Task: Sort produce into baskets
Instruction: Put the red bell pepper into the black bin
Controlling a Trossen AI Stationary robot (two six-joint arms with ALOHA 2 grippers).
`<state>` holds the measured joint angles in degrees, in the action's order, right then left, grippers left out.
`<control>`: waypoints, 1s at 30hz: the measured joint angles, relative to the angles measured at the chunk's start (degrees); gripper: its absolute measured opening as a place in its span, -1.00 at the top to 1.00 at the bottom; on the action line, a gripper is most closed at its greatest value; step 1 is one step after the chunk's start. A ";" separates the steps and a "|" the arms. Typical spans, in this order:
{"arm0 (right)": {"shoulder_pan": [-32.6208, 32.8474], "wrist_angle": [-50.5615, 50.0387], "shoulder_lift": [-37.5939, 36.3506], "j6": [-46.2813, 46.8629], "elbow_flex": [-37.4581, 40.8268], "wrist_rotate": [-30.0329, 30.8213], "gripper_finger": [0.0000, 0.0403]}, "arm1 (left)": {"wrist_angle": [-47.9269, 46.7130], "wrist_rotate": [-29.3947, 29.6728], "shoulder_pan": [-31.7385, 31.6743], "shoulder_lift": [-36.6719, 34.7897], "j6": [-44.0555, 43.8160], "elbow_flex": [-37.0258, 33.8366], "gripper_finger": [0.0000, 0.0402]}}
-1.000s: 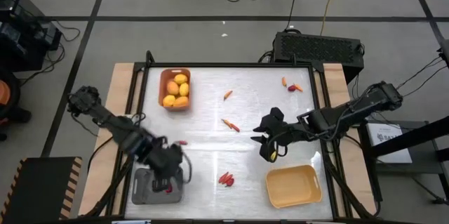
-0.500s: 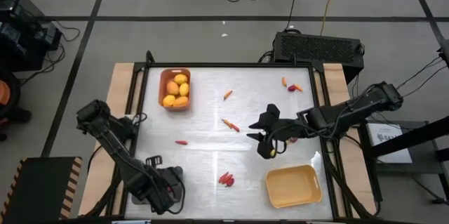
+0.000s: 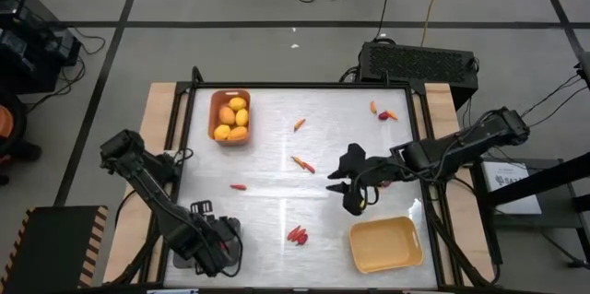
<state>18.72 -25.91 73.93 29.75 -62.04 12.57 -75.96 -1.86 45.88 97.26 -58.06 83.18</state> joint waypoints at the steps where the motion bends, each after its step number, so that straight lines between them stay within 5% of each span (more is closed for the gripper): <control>1: 0.00 -1.11 -0.20 0.54 0.00 -1.03 0.30 | 0.02 0.03 -0.41 -0.64 0.45 0.00 0.00; 10: 0.02 -21.53 -2.25 11.02 0.00 -5.48 0.30 | 6.94 13.98 -5.45 -8.81 5.38 0.02 0.00; 17: -1.51 -40.94 -1.69 21.25 0.13 -5.00 0.28 | 21.38 24.19 -12.52 -11.96 18.69 0.04 0.00; 23: -6.91 -48.54 -1.84 13.18 3.06 -12.96 0.11 | 26.88 21.45 -18.92 -12.78 30.03 0.07 0.00; 30: -11.73 -49.52 -1.84 5.31 9.73 -14.53 -0.23 | 28.95 21.43 -22.41 -17.65 35.14 -0.26 0.00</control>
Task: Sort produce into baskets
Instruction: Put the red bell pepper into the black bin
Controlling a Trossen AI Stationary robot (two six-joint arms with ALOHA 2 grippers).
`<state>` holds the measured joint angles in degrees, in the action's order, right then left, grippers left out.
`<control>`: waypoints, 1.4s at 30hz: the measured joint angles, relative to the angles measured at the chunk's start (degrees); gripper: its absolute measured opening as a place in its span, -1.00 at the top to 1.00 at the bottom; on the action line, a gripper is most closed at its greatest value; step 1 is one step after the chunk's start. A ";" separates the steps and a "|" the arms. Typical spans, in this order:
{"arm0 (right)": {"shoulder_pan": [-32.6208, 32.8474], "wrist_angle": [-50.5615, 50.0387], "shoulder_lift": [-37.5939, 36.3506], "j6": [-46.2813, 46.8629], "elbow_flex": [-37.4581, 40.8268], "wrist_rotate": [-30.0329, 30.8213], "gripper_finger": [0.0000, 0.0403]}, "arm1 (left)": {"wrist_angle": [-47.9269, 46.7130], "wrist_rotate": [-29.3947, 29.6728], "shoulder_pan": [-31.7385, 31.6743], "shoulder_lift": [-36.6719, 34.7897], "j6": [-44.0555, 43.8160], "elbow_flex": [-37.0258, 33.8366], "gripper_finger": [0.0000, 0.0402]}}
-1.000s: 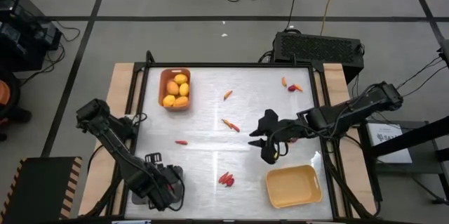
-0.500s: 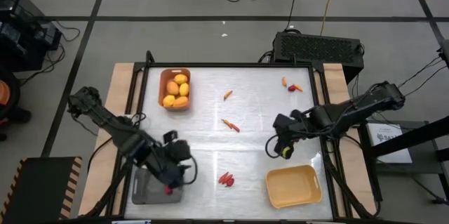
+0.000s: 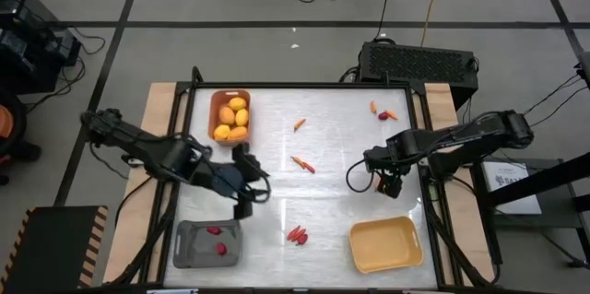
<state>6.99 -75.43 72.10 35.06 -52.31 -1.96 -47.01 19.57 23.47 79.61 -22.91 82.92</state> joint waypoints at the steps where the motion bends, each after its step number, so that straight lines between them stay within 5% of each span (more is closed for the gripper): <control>1: -0.32 0.86 0.00 -0.65 1.11 -0.02 -0.27 | 0.09 0.90 -0.14 -1.60 0.26 -0.63 0.00; 11: -1.03 7.14 0.02 -5.00 8.54 -0.85 -0.56 | 11.58 4.93 -1.11 -15.74 -7.42 -15.52 0.00; 20: -0.91 14.09 0.02 -8.54 12.55 1.73 -0.58 | 13.65 5.14 -1.12 -15.61 -9.69 -19.16 0.00; 42: -0.88 27.69 -0.09 -0.74 21.97 1.74 -0.53 | 13.56 5.19 -1.12 -15.61 -9.38 -20.87 0.00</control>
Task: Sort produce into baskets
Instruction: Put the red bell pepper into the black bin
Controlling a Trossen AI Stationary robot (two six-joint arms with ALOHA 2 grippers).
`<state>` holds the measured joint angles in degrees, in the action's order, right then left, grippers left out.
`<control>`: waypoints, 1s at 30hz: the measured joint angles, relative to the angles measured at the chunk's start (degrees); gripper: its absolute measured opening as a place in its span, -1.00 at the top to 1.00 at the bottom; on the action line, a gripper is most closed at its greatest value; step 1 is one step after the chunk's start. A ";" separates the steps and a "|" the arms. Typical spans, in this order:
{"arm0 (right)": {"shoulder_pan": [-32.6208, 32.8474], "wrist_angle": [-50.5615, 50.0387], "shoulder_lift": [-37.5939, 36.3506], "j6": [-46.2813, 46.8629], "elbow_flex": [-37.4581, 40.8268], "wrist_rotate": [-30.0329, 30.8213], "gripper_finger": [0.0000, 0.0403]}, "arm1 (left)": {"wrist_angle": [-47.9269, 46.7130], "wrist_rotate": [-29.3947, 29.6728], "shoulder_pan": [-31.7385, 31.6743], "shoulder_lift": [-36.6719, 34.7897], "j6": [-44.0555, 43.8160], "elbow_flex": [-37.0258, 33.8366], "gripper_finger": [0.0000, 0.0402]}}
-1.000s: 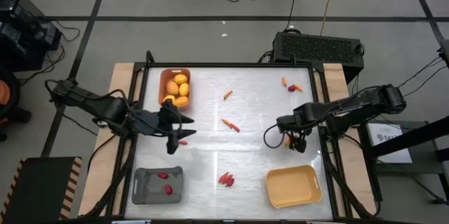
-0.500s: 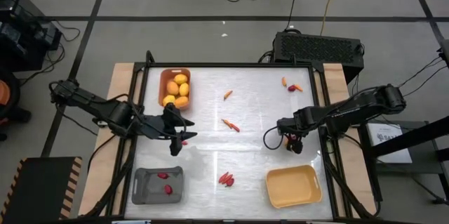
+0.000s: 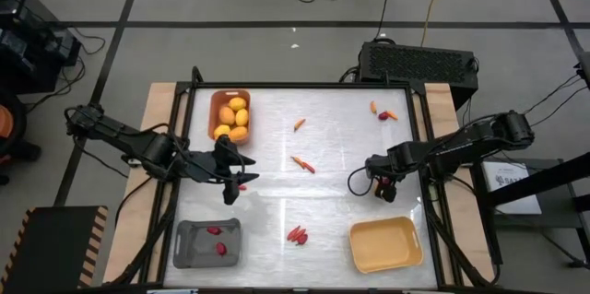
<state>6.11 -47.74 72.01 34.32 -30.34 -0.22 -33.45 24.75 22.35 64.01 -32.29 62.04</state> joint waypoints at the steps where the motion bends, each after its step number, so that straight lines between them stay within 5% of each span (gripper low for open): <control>1: -0.02 0.03 0.01 0.21 0.01 -0.11 -0.50 | 0.00 0.00 0.00 0.00 0.05 0.00 0.00; 15: 0.00 -0.14 0.04 2.67 0.03 -1.52 0.12 | 0.00 0.00 0.00 0.00 0.02 0.00 0.00; 30: 0.00 -5.89 0.04 2.06 -6.66 -1.30 0.30 | -0.02 -0.04 0.00 -0.04 0.06 0.00 0.00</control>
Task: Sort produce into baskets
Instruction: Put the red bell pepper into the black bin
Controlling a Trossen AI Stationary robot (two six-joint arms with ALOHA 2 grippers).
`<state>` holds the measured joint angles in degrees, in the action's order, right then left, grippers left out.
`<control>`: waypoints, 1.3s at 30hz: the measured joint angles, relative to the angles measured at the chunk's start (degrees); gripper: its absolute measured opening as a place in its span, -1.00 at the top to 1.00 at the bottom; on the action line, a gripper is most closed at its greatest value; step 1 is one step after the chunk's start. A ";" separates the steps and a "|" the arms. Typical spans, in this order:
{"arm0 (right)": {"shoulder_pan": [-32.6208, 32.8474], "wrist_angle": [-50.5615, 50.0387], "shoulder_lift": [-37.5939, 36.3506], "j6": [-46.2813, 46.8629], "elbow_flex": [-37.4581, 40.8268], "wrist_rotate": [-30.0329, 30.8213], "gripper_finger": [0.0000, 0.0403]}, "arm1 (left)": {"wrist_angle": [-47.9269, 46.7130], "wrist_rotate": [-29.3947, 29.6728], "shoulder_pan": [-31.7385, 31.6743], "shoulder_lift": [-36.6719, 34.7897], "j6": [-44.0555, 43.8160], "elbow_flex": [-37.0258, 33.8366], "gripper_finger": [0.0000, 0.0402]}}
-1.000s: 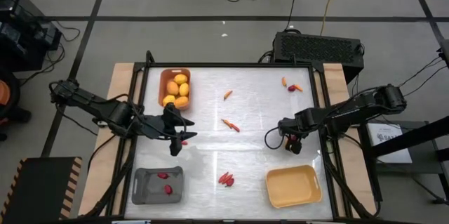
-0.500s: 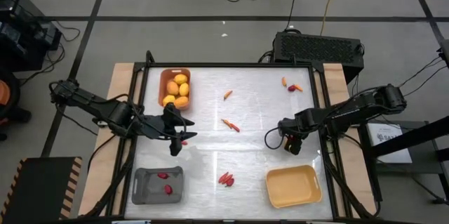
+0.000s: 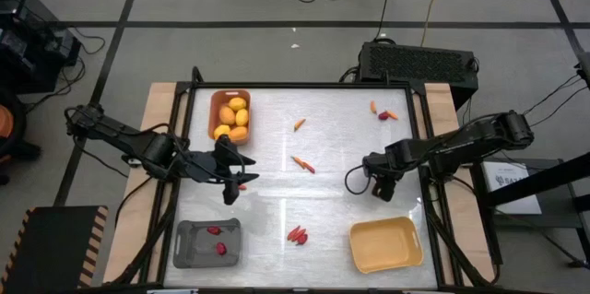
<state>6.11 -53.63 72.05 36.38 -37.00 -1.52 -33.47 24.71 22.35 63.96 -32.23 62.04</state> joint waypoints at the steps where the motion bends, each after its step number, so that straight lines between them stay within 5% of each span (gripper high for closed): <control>1: 0.00 0.04 0.00 0.00 -0.95 -0.06 0.30 | -0.03 -0.02 0.00 -0.14 0.14 0.00 0.00; 9: 0.00 11.18 -0.04 0.52 -9.26 -0.11 0.30 | -0.45 -0.27 0.00 -3.32 1.09 -0.02 0.00; 18: 1.70 58.57 4.85 0.02 -9.65 0.08 0.30 | -12.97 -0.42 0.02 -6.00 -0.73 -0.02 0.00; 26: 5.92 94.81 21.83 -4.07 -11.45 0.37 0.30 | -29.75 -0.44 0.04 -6.09 -1.03 -0.02 0.00; 34: 7.58 96.75 44.57 -8.65 -34.53 0.96 0.30 | -33.59 -0.92 0.04 -8.89 6.16 -0.02 0.00; 39: 6.21 96.62 55.38 -7.31 -49.17 -11.51 0.30 | -33.55 -1.21 0.04 -11.85 7.04 -0.01 0.00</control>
<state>12.32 42.99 127.43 29.07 -86.17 -13.03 -67.03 23.50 22.39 52.12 -25.19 62.03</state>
